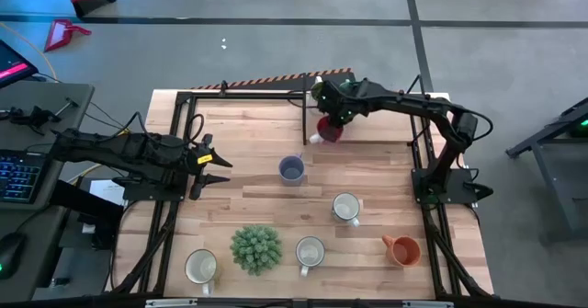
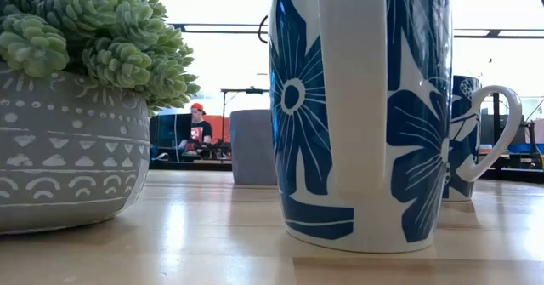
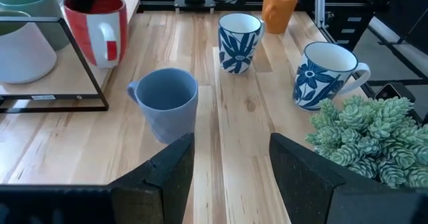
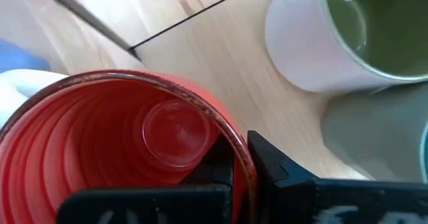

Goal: Place coffee mugs
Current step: Put the red mug on the shelf

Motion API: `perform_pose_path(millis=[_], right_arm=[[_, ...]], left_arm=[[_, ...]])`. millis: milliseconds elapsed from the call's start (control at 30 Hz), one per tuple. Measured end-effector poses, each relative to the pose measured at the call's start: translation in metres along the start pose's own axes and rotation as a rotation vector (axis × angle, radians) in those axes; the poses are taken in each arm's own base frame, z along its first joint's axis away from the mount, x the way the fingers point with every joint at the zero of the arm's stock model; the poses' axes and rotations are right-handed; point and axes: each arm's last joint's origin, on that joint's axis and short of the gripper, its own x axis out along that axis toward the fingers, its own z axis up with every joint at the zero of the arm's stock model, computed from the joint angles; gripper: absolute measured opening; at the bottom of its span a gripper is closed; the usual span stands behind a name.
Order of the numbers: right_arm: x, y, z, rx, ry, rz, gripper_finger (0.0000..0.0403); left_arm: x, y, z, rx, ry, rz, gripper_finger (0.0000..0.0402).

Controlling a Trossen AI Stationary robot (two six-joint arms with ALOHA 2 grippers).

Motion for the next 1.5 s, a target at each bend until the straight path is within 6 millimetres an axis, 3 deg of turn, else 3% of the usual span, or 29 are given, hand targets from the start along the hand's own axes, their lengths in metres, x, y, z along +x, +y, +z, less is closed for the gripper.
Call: perform_pose_path(millis=[367, 1133, 1500], right_arm=[[0.010, -0.017, 0.007, 0.146, -0.039, -0.063, 0.0000], [0.023, -0.010, 0.015, 0.216, -0.085, -0.036, 0.0001], [0.023, -0.010, 0.015, 0.214, -0.086, -0.051, 0.0034]], left_arm=[[0.000, 0.000, 0.000, 0.000, -0.001, -0.001, 0.0184], [0.000, -0.001, 0.000, 0.000, 0.001, -0.040, 0.0184], [0.000, -0.001, 0.000, 0.000, 0.002, -0.040, 0.0184]])
